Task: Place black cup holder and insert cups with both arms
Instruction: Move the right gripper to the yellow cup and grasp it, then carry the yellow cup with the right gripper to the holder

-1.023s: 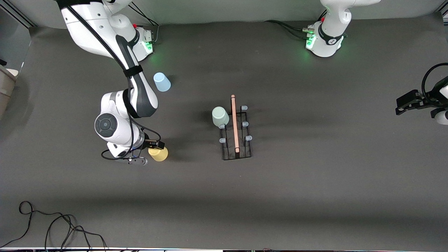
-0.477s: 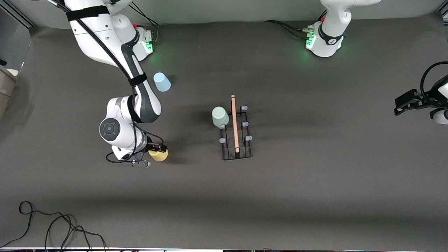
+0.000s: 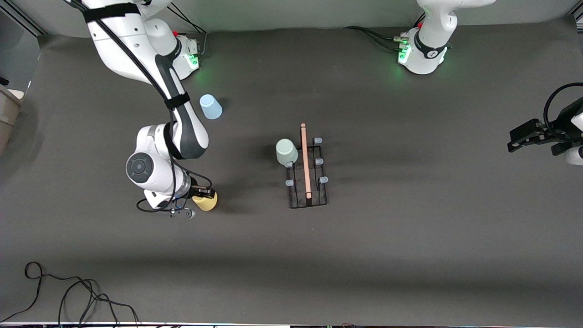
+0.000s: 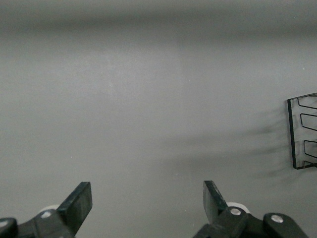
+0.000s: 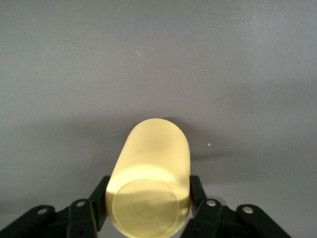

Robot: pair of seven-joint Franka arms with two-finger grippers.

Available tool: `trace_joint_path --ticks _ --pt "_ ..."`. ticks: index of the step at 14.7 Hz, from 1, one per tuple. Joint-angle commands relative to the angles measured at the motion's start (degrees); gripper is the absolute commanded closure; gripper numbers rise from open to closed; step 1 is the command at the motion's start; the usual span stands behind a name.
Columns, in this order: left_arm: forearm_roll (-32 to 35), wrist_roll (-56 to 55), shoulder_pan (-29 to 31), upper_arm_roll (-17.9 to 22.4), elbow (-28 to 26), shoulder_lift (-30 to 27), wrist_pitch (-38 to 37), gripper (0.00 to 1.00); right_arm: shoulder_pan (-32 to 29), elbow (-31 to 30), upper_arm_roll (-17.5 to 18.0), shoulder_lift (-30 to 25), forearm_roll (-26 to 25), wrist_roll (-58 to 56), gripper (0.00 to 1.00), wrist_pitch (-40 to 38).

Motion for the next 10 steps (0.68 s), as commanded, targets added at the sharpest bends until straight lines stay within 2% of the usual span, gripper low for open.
trace_joint_path --ticks 1,5,10 --pt "1.89 -1.19 -0.87 0.14 1.43 0.69 0.07 0.0 0.18 2.01 -0.15 -4.54 1.25 2.9 0.94 -6.59" --pt "1.9 -1.37 -1.31 0.14 1.52 0.69 0.07 0.0 2.1 8.16 0.29 -6.04 1.25 12.19 0.94 -14.33" --pt "1.9 -1.11 -1.04 0.23 1.17 0.95 -0.01 0.0 7.72 18.18 0.47 -3.15 1.25 27.05 0.95 -14.61"
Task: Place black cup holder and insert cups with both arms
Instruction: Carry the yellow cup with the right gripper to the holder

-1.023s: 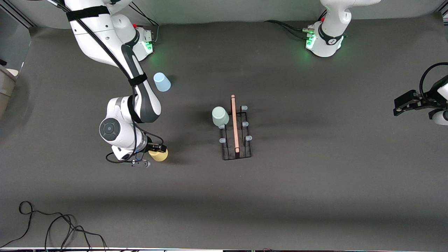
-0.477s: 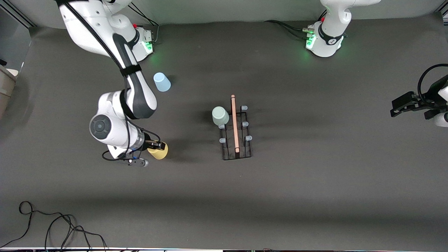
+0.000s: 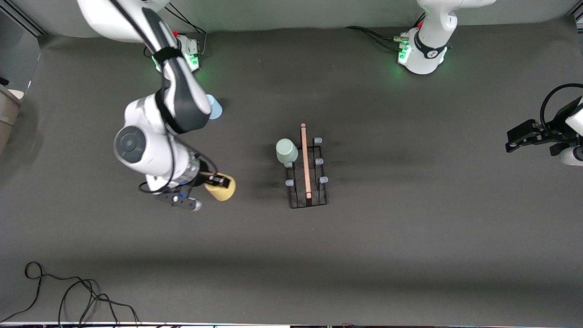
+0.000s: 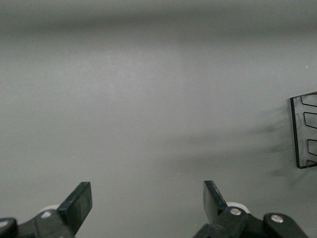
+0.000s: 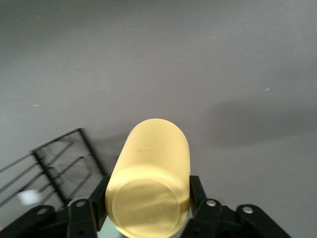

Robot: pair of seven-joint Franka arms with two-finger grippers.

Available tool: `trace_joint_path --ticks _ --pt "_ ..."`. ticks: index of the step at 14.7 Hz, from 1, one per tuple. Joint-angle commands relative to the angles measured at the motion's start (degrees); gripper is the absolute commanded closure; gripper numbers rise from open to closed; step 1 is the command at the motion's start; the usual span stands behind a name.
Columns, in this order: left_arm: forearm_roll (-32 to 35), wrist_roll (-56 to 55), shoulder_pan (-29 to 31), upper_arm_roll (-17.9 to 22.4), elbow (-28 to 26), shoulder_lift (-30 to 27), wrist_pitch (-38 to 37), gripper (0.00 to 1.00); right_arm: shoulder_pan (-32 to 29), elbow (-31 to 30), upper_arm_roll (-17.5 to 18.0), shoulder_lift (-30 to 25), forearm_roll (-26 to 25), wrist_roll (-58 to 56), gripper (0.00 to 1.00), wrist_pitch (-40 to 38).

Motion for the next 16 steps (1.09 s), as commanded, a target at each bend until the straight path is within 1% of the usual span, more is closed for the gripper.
trace_joint_path --ticks 1,4,6,8,13,16 --pt "1.11 -0.66 -0.28 0.29 1.14 0.75 -0.04 0.0 2.65 7.54 -0.34 3.77 0.99 7.59 0.95 -1.17" --pt "1.11 -0.48 -0.02 0.29 1.13 0.75 -0.04 0.0 5.64 11.94 -0.34 6.76 0.99 14.71 0.96 -0.64" --pt "1.11 -0.48 -0.01 0.29 1.48 1.1 0.05 0.0 7.23 15.36 -0.34 9.57 0.9 20.33 0.96 -0.55" --pt "1.11 -0.48 0.07 0.29 1.84 1.19 0.05 0.0 8.63 17.57 -0.16 12.29 0.82 23.59 0.97 -0.46" --pt "1.11 -0.48 0.16 0.29 1.66 1.19 -0.04 0.0 11.8 18.1 -0.16 14.5 0.82 28.53 0.97 2.26" --pt "1.11 -0.48 0.07 0.38 1.75 1.19 -0.04 0.0 12.77 17.75 -0.16 15.64 0.73 28.53 0.97 4.19"
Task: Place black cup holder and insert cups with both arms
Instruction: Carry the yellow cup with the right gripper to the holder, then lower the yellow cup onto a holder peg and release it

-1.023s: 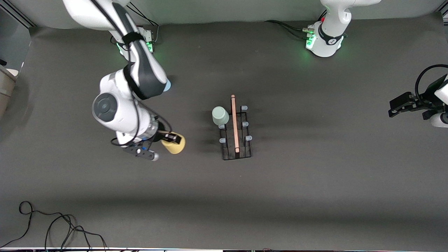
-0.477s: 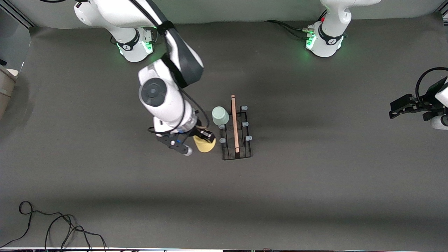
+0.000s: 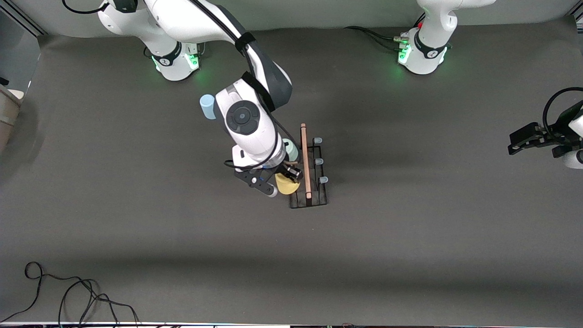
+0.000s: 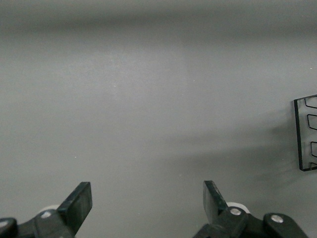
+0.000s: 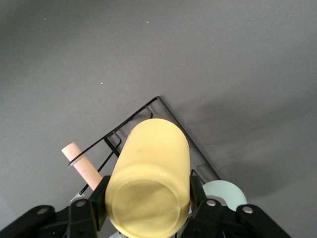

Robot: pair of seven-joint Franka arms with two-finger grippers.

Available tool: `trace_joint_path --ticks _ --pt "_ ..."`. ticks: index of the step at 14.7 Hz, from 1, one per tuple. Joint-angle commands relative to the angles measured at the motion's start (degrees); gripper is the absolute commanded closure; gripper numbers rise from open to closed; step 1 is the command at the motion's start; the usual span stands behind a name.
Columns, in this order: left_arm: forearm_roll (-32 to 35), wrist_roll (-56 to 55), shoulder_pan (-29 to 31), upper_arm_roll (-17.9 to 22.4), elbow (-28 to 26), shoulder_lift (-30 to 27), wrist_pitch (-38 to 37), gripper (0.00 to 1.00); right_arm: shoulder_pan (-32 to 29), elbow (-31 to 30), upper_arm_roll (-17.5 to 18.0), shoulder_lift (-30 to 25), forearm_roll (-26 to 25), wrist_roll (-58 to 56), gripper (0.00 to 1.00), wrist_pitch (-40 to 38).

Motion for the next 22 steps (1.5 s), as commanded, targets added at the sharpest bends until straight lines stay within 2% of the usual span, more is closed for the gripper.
trace_joint_path --ticks 1,5,6,8,11,12,14,16,19,22 --pt "0.98 -0.48 -0.22 0.05 1.25 0.53 -0.11 0.0 0.66 1.77 -0.77 2.56 0.82 1.4 0.97 1.55" --pt "0.98 -0.83 -0.48 -0.04 1.25 0.53 -0.2 0.0 1.28 1.77 -0.68 4.5 0.73 1.66 0.89 4.02" --pt "0.98 -0.83 -0.48 -0.04 1.25 0.53 -0.2 0.0 1.28 1.68 -0.68 4.59 0.73 1.66 0.8 4.11" --pt "0.98 -0.66 -0.48 0.05 1.25 0.53 -0.2 0.0 1.28 1.68 -0.68 4.94 0.47 1.66 0.41 4.11" --pt "0.98 -0.66 -0.48 -0.04 1.16 0.53 -0.2 0.0 1.19 1.68 -0.77 4.94 0.29 1.58 0.15 4.02" --pt "0.98 -0.66 -0.4 -0.04 1.16 0.53 -0.2 0.0 1.11 1.77 -0.86 4.85 0.29 1.23 0.11 4.02" --pt "0.98 -0.66 -0.48 -0.04 1.25 0.53 -0.2 0.0 0.49 1.77 -1.04 3.8 -0.06 0.44 0.1 3.06" --pt "1.07 -0.75 -0.48 0.05 1.25 0.53 -0.2 0.0 0.14 2.03 -1.91 1.96 -0.15 -2.1 0.1 -1.31" --pt "1.07 -0.66 -0.48 -0.04 1.16 0.53 -0.2 0.0 -3.01 2.03 -4.02 -4.53 -0.06 -11.05 0.1 -12.11" --pt "1.07 -0.48 -0.4 0.05 1.16 0.53 -0.2 0.0 -8.28 2.03 -4.11 -11.04 -0.15 -19.75 0.09 -22.4"
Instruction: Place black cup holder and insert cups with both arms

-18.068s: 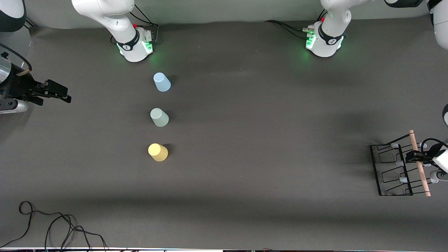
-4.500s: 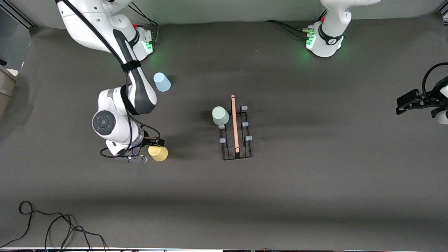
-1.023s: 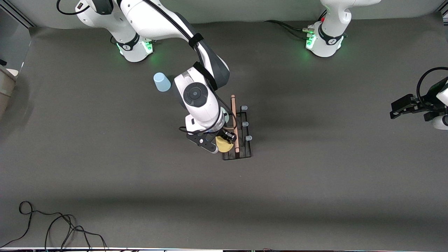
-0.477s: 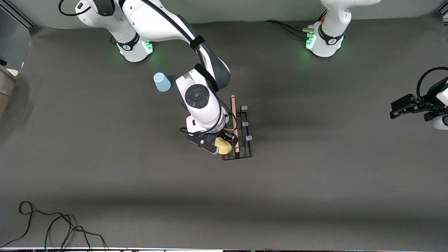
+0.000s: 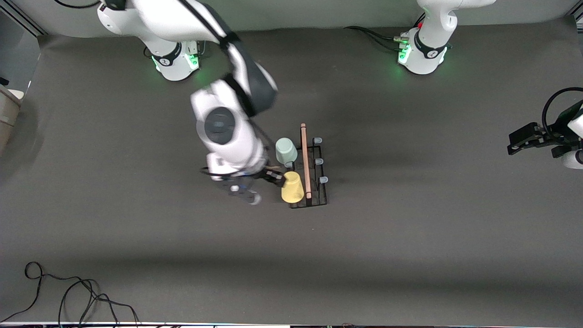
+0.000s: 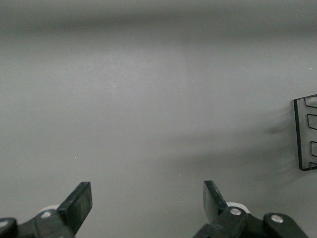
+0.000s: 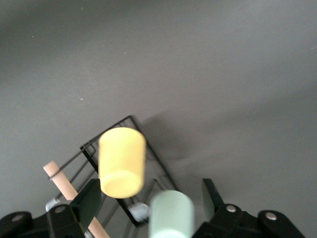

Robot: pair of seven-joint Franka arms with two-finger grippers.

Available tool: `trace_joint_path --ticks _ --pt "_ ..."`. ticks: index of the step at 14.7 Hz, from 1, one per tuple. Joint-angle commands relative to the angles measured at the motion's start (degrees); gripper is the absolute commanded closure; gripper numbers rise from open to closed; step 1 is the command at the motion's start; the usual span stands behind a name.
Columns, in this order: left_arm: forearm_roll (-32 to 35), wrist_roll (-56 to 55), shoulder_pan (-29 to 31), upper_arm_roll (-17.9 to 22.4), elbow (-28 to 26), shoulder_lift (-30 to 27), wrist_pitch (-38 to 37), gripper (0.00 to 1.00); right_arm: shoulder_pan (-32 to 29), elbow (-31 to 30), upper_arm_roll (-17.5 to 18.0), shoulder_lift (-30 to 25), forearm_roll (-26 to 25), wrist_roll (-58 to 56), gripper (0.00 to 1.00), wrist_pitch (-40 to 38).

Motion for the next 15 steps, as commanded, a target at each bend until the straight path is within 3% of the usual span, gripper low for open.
trace_joint_path --ticks 1,5,8,11,15 --pt "1.05 -0.48 -0.34 0.02 1.13 0.5 -0.2 0.0 -4.64 -1.45 0.51 -7.13 -0.07 -9.02 0.09 -9.18" --pt "1.05 0.83 0.01 0.02 1.13 0.5 -0.2 0.0 -7.12 -1.37 -4.31 -13.02 -3.22 -20.79 0.07 -20.44" --pt "2.53 1.36 -0.43 0.11 0.87 0.5 -0.02 0.0 -7.03 -1.45 -11.15 -16.72 -4.81 -31.86 0.05 -27.74" --pt "4.13 1.19 -0.87 0.02 0.69 0.5 0.06 0.0 -6.86 -1.45 -17.58 -18.31 -5.95 -40.4 0.0 -29.52" --pt "3.33 1.1 -0.69 -0.06 0.69 0.5 1.21 0.0 -6.59 -1.37 -18.47 -19.37 -12.62 -45.17 0.0 -28.73"
